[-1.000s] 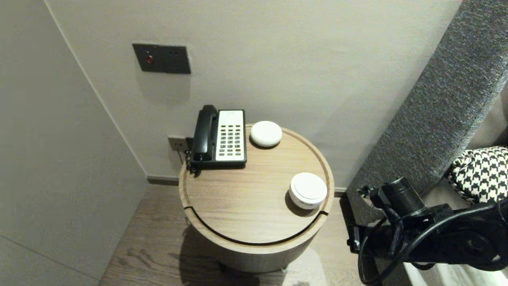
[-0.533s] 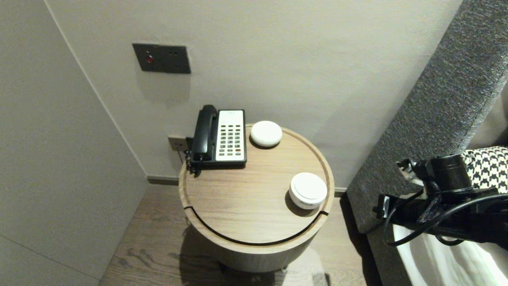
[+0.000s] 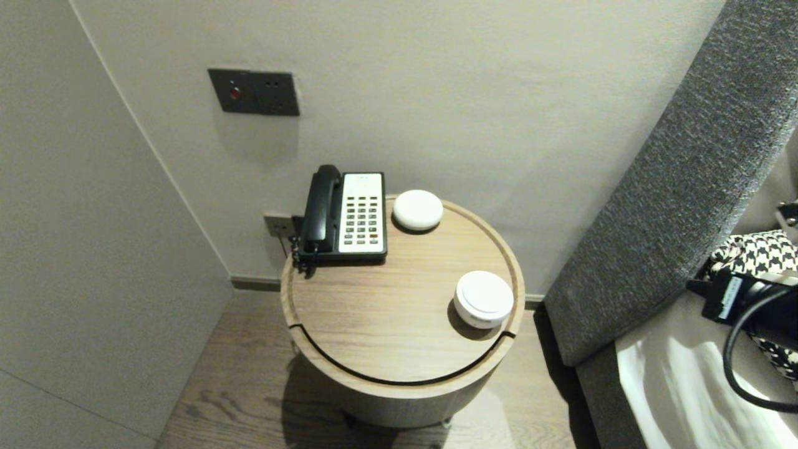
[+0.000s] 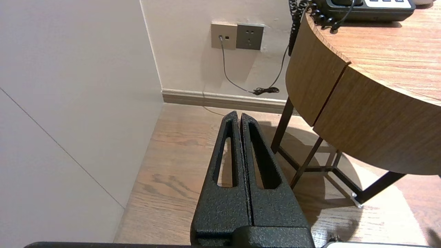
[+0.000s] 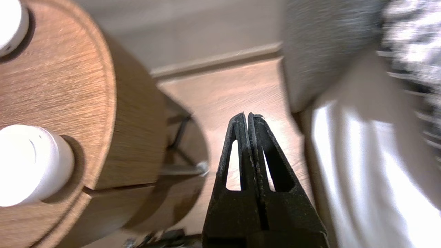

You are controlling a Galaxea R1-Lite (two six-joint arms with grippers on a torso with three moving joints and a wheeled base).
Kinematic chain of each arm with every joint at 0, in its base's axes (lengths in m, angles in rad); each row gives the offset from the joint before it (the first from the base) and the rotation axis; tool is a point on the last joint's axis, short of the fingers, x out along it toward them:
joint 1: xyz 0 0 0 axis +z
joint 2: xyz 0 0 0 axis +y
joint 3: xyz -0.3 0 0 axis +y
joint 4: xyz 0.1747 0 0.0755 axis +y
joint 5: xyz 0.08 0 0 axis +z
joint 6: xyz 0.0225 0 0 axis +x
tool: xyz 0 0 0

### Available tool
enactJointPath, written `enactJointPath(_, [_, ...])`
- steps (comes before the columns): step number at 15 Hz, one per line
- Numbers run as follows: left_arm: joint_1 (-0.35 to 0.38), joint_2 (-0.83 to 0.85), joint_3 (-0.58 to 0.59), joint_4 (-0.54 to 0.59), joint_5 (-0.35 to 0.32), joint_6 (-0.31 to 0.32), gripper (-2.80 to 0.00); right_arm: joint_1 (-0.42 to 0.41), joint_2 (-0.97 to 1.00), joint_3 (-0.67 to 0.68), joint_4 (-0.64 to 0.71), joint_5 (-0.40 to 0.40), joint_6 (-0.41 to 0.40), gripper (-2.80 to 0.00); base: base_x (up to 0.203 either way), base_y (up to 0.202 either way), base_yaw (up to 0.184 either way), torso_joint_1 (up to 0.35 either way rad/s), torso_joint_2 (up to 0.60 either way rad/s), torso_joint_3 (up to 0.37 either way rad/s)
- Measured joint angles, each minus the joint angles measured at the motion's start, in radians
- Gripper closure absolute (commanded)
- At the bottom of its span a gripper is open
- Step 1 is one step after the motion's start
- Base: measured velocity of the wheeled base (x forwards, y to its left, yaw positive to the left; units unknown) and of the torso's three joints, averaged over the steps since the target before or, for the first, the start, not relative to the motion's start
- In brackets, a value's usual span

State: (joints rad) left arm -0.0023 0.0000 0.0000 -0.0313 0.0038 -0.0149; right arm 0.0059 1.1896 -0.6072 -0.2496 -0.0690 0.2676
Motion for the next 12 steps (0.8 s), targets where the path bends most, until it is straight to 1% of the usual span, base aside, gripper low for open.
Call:
enactJointPath(3, [0.0,0.0,0.0,0.0,0.0,0.0,0.0,-0.015,-0.182,0.116,0.004,-0.039,-0.042,0.0,0.0,0.0,0.0,0.0,0.0,0.0])
enactJointPath(5, [0.0,0.0,0.0,0.0,0.0,0.0,0.0,-0.017,-0.302,0.204,0.027,-0.047,-0.061,0.0,0.0,0.0,0.0,0.0,0.0,0.0])
enactJointPath(8, [0.0,0.0,0.0,0.0,0.0,0.0,0.0,-0.006,-0.471,0.347,0.079,-0.04,-0.099,0.0,0.0,0.0,0.0,0.0,0.0,0.0])
enactJointPath(10, [0.0,0.0,0.0,0.0,0.0,0.0,0.0,0.013,-0.593,0.416,0.09,-0.017,-0.12,0.0,0.0,0.0,0.0,0.0,0.0,0.0])
enactJointPath(12, [0.0,0.0,0.0,0.0,0.0,0.0,0.0,0.027,-0.7,0.495,0.098,-0.002,-0.164,0.0,0.0,0.0,0.0,0.0,0.0,0.0])
